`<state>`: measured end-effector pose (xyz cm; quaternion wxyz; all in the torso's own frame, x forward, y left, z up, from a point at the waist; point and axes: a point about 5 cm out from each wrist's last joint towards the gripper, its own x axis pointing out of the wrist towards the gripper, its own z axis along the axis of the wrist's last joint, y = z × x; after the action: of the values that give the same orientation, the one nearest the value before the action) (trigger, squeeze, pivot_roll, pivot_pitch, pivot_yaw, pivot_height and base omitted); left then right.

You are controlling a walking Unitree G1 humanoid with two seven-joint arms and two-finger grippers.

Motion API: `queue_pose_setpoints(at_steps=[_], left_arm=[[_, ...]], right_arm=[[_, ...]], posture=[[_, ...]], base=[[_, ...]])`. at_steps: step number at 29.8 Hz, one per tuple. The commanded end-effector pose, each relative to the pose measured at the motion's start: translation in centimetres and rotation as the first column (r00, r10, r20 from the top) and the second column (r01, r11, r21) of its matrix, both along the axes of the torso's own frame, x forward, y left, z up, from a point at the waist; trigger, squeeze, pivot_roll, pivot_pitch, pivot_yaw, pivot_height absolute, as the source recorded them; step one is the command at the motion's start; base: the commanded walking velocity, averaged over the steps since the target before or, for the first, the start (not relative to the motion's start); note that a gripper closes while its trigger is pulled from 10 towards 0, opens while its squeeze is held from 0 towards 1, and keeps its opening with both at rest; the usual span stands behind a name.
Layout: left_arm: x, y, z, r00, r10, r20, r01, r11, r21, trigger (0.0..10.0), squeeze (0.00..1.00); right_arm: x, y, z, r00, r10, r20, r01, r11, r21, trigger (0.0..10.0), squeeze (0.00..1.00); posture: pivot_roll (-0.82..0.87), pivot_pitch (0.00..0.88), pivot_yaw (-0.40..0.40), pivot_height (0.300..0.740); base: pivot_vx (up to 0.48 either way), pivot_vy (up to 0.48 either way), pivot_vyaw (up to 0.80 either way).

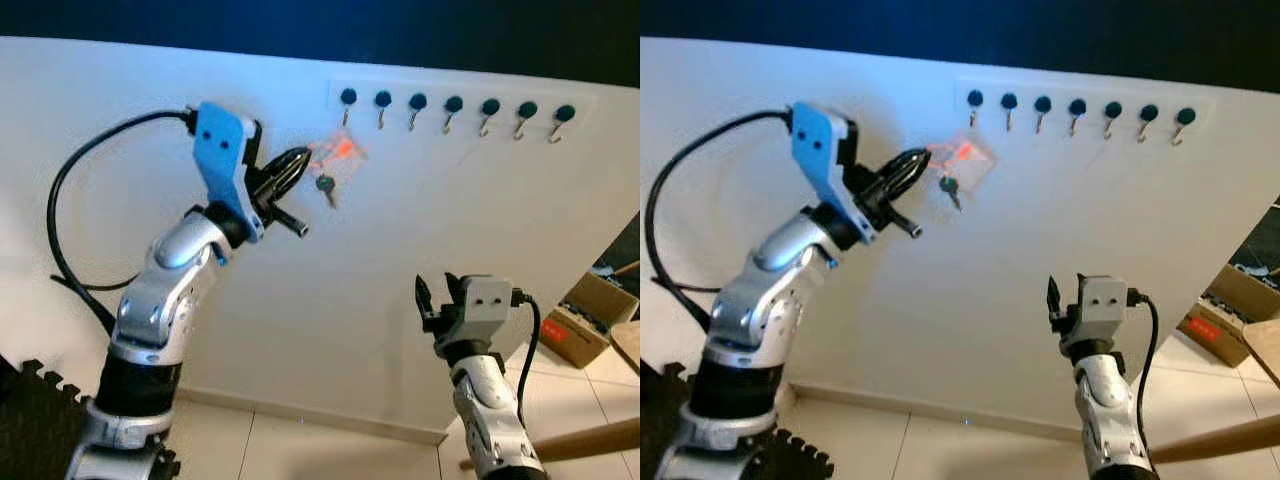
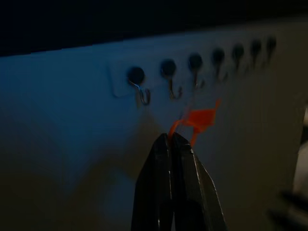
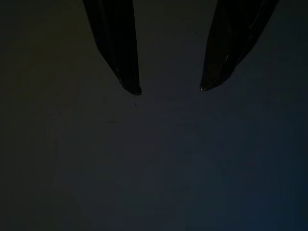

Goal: Hang keys on a hook

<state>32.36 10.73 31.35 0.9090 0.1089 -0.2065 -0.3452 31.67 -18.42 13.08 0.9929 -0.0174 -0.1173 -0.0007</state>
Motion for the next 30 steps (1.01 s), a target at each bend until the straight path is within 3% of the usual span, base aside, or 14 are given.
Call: queue_pose_setpoints(at_steps=[1, 5, 15, 16, 19, 25, 30], left_arm=[[0.3, -0.1, 0.1, 0.999, -0.031, 0.022, 0.03, 0.997, 0.067, 10.0, 0.0], [1.0, 0.2, 0.8, 0.998, -0.057, 0.028, 0.054, 0.994, 0.099, 10.0, 0.0], [3.1, 0.2, 2.1, 0.99, -0.09, 0.106, 0.054, 0.953, 0.299, 10.0, 0.0], [3.4, 0.2, 2.1, 0.987, -0.091, 0.13, 0.037, 0.93, 0.367, 10.0, 0.0], [3.6, 0.0, 2.1, 0.981, -0.115, 0.159, 0.034, 0.896, 0.442, 10.0, 0.0], [4.9, -0.1, 4.0, 0.967, -0.035, 0.253, -0.079, 0.901, 0.426, 10.0, 0.0], [5.2, 0.0, 5.0, 0.955, -0.011, 0.297, -0.116, 0.907, 0.406, 10.0, 0.0]], right_arm=[[-0.1, -0.1, -0.5, 1.0, -0.006, -0.023, 0.006, 1.0, 0.003, 10.0, 0.0], [-0.1, -0.1, -0.5, 1.0, -0.009, -0.022, 0.009, 1.0, 0.005, 10.0, 0.0], [-0.3, -0.3, -0.5, 1.0, -0.024, -0.02, 0.024, 1.0, 0.008, 10.0, 0.0], [-0.4, -0.3, -0.5, 0.999, -0.026, -0.02, 0.026, 1.0, 0.009, 10.0, 0.0], [-0.4, -0.3, -0.5, 0.999, -0.028, -0.019, 0.029, 1.0, 0.011, 10.0, 0.0], [-0.5, -0.2, -0.6, 0.999, -0.03, -0.02, 0.031, 0.999, 0.014, 10.0, 0.0], [-0.6, -0.2, -0.7, 0.999, -0.034, -0.02, 0.034, 0.999, 0.016, 10.0, 0.0]], posture=[[0.11, 0.127, -0.006, 0.74], [0.1, 0.127, 0.0, 0.74], [0.09, 0.131, 0.011, 0.74], [0.09, 0.131, 0.011, 0.74], [0.09, 0.139, 0.017, 0.74], [0.09, 0.138, 0.025, 0.74], [0.09, 0.135, 0.028, 0.74]], base=[[0.0, 0.0, 0.0], [0.0, 0.0, 0.0], [0.0, 0.0, 0.0], [0.0, 0.0, 0.0], [0.0, 0.0, 0.0], [0.0, 0.0, 0.0], [0.0, 0.0, 0.0]])
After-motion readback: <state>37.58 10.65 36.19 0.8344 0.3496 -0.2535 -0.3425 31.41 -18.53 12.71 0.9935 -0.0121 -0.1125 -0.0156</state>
